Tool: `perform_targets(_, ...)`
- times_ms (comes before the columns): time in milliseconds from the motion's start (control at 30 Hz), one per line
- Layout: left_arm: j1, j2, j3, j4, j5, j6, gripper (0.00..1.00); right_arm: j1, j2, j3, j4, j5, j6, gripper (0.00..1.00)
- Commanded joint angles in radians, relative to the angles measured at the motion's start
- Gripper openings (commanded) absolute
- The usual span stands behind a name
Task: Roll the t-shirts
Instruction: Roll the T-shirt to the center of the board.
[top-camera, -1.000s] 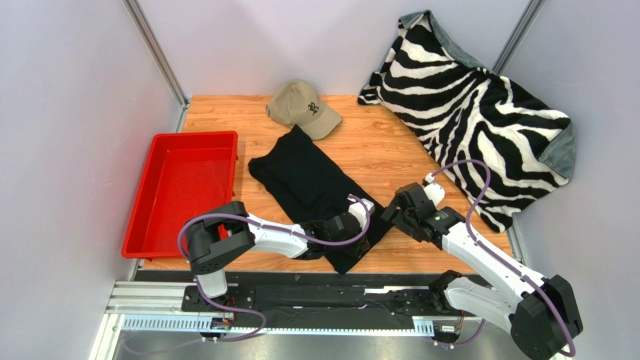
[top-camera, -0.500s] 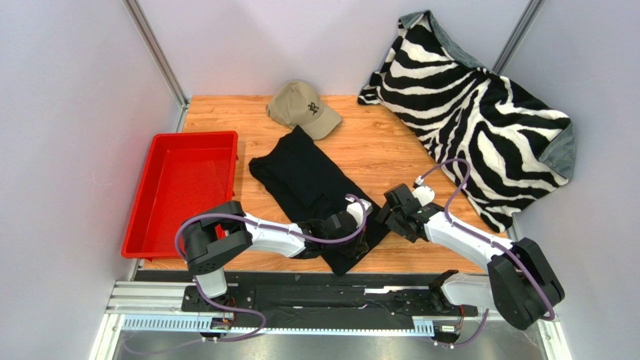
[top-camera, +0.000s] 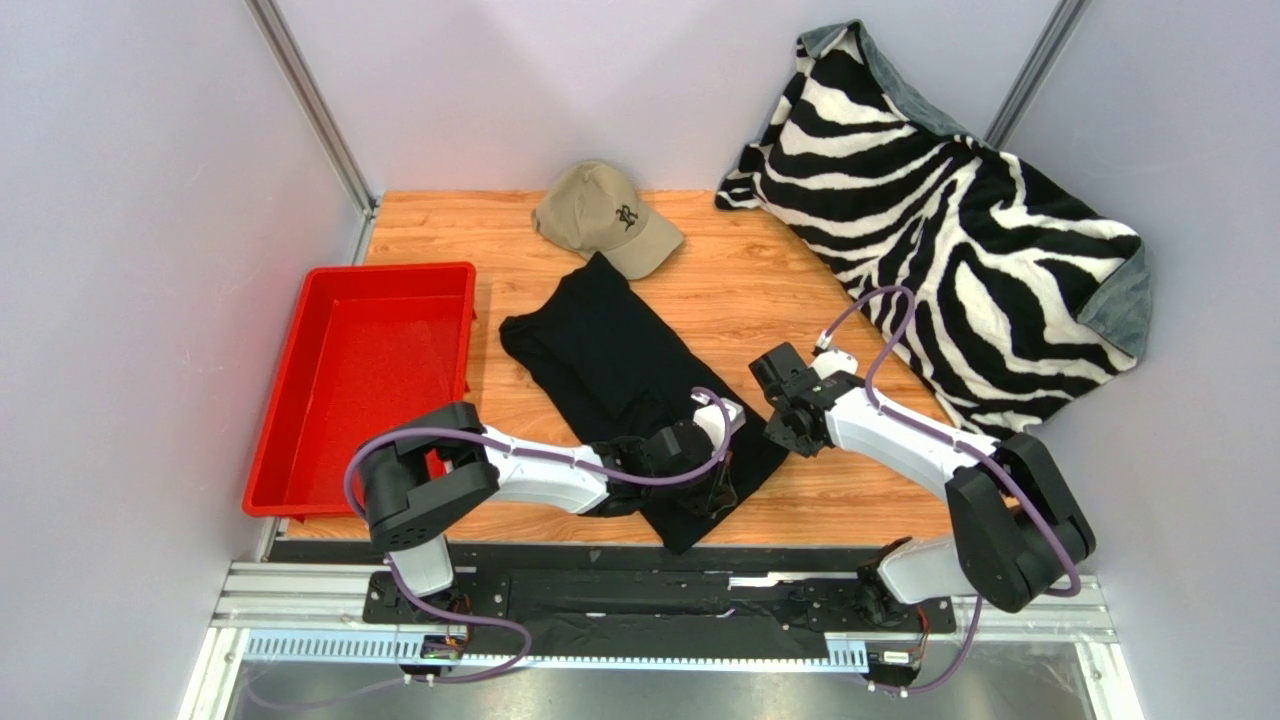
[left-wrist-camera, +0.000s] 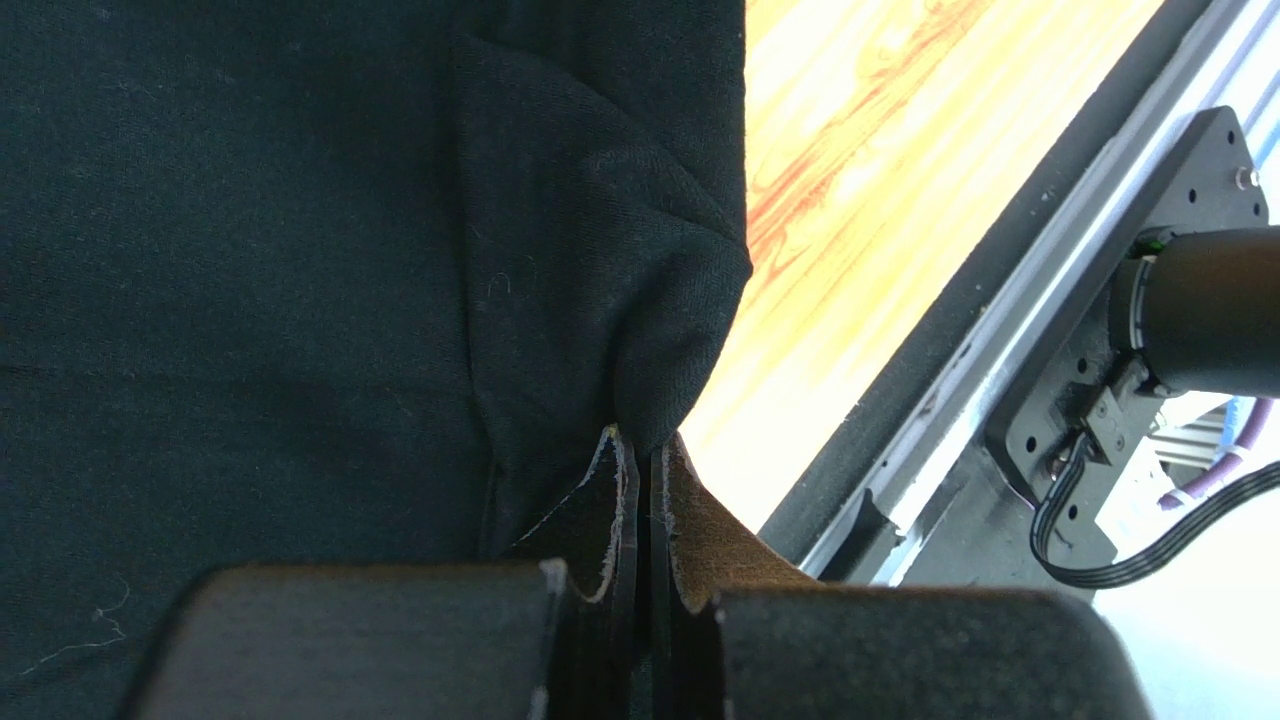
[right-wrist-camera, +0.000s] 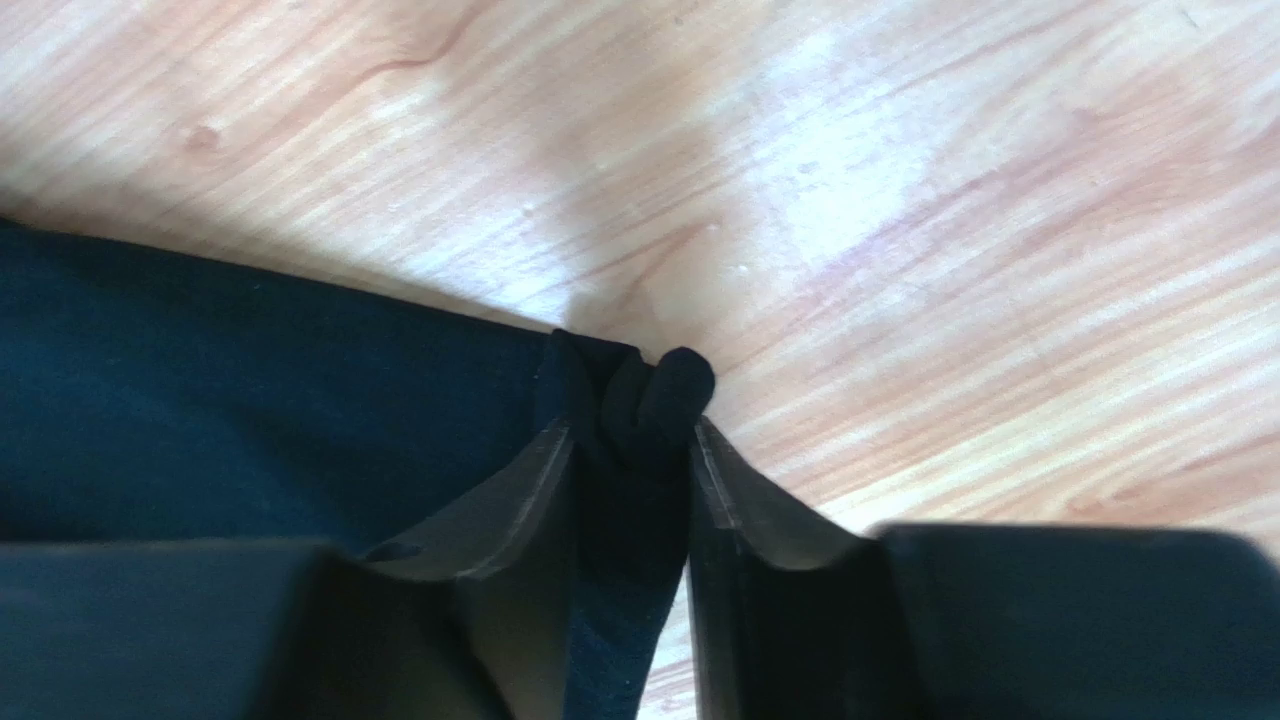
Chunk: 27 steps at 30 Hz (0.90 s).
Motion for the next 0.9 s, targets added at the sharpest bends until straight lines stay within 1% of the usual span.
perform_targets(0, -0.003, -0.042, 0.022, 0.006, 0.067, 0.003, 0.00, 0.003, 0.022, 0.050, -0.112, 0.071, -0.022, 0.22)
perform_targets(100, -0.001, -0.037, 0.016, 0.029, 0.107, -0.023, 0.00, 0.000, 0.040, 0.070, -0.164, 0.085, -0.045, 0.10)
perform_targets(167, -0.001, -0.036, 0.006, 0.056, 0.121, -0.039, 0.00, -0.005, 0.049, 0.084, -0.215, 0.103, -0.065, 0.04)
perform_targets(233, -0.001, -0.031, 0.002, 0.084, 0.153, -0.063, 0.00, -0.014, 0.057, 0.100, -0.261, 0.101, -0.083, 0.01)
perform_targets(333, -0.001, -0.027, -0.001, 0.118, 0.198, -0.098, 0.00, -0.017, 0.062, 0.121, -0.310, 0.081, -0.117, 0.00)
perform_targets(500, -0.001, -0.004, -0.017, 0.164, 0.237, -0.160, 0.00, -0.017, 0.150, 0.166, -0.332, 0.054, -0.134, 0.01)
perform_targets(533, 0.000, 0.001, -0.024, 0.175, 0.238, -0.167, 0.00, -0.017, 0.161, 0.175, -0.327, 0.050, -0.128, 0.02)
perform_targets(600, 0.005, 0.016, -0.032, 0.176, 0.247, -0.192, 0.00, -0.017, 0.177, 0.178, -0.309, 0.042, -0.122, 0.18)
perform_targets(633, 0.008, 0.021, -0.046, 0.188, 0.250, -0.203, 0.00, -0.017, 0.178, 0.181, -0.295, 0.039, -0.120, 0.21)
perform_targets(767, 0.037, 0.042, -0.096, 0.233, 0.256, -0.284, 0.00, -0.017, 0.178, 0.202, -0.266, 0.028, -0.112, 0.40)
perform_targets(800, 0.043, 0.045, -0.113, 0.244, 0.256, -0.295, 0.00, -0.019, 0.161, 0.202, -0.249, 0.019, -0.111, 0.43)
perform_targets(833, 0.048, 0.053, -0.121, 0.251, 0.256, -0.307, 0.00, -0.017, 0.148, 0.201, -0.240, 0.015, -0.108, 0.49)
perform_targets(867, 0.055, 0.055, -0.130, 0.262, 0.259, -0.330, 0.00, -0.020, 0.132, 0.198, -0.232, 0.008, -0.106, 0.52)
